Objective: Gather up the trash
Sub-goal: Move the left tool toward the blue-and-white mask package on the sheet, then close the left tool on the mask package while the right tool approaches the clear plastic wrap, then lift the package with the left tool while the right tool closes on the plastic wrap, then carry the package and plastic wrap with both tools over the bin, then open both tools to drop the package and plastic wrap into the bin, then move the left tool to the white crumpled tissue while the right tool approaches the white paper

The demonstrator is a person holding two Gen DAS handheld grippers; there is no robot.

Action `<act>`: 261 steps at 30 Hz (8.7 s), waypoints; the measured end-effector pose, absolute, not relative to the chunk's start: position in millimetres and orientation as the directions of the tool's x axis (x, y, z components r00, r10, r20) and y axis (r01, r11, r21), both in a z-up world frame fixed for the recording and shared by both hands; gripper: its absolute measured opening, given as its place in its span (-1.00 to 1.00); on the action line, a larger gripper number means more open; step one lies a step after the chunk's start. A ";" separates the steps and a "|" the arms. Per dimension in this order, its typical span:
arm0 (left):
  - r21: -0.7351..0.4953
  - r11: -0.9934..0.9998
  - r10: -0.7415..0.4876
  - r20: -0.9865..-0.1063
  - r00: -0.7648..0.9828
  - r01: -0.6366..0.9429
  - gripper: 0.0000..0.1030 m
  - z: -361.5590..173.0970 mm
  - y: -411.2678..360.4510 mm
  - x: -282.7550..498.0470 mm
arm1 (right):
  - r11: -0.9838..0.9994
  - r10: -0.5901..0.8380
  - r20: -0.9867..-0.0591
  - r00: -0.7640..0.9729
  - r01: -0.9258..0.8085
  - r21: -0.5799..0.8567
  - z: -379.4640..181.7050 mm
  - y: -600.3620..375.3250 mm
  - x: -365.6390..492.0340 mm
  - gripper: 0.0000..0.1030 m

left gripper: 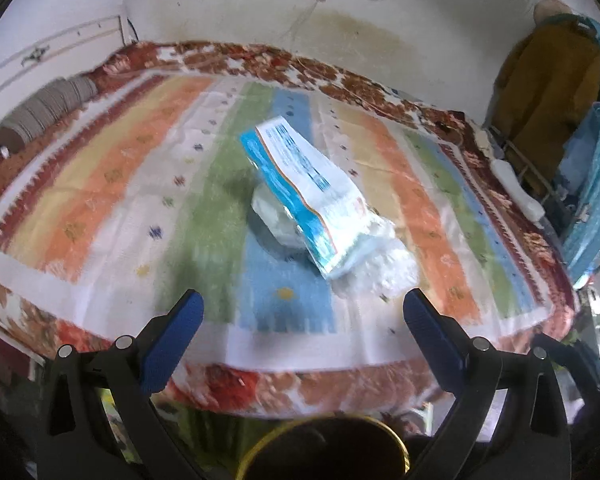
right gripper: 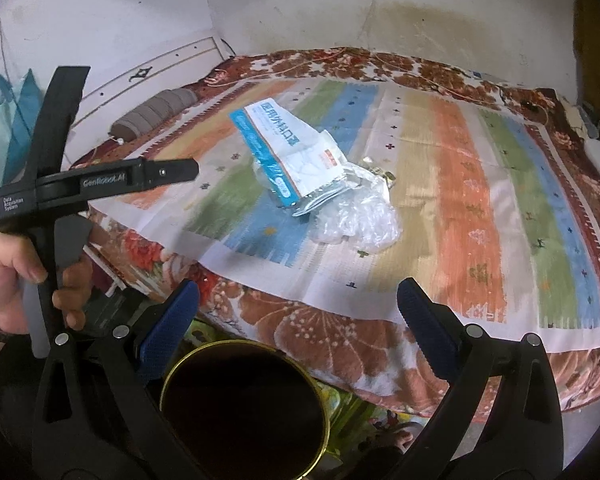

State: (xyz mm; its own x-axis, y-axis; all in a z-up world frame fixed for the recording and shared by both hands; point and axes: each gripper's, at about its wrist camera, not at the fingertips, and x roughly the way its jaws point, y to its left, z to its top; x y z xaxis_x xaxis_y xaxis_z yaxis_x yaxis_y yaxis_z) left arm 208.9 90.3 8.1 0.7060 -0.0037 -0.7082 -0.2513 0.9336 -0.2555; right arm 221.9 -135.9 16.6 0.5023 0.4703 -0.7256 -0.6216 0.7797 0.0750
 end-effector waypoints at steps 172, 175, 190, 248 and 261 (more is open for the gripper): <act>-0.418 0.905 -0.181 -0.539 0.823 -0.075 -0.98 37.8 50.3 79.6 | 0.802 0.506 -0.694 0.512 -0.576 0.160 -0.5 -157.2 151.3 -1.00; -0.413 0.907 -0.178 -0.557 0.811 -0.084 -0.98 29.5 46.8 71.6 | 0.796 0.511 -0.705 0.492 -0.580 0.173 -8.5 -158.1 141.9 -1.00; -0.322 0.920 -0.087 -0.722 0.686 -0.223 -0.98 -20.3 32.3 58.0 | 0.801 0.460 -0.785 0.415 -0.576 0.165 -45.2 -149.8 118.0 -1.00; -0.290 0.889 0.015 -0.754 0.657 -0.354 0.89 -12.8 65.8 91.4 | 0.820 0.443 -0.775 0.451 -0.552 0.148 -32.1 -141.6 148.5 0.83; -0.188 0.921 0.120 -0.698 0.706 -0.342 0.89 15.0 78.5 118.4 | 0.799 0.493 -0.724 0.482 -0.581 0.157 -11.9 -134.8 165.6 0.83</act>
State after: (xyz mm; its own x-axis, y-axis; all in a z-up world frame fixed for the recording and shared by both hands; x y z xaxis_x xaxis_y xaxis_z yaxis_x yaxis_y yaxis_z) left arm 118.4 78.5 15.0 0.7057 0.1198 -0.6983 -0.3422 0.9207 -0.1878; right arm 165.6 -134.8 -11.9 0.4824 0.4931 -0.7240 -0.5805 0.7989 0.1573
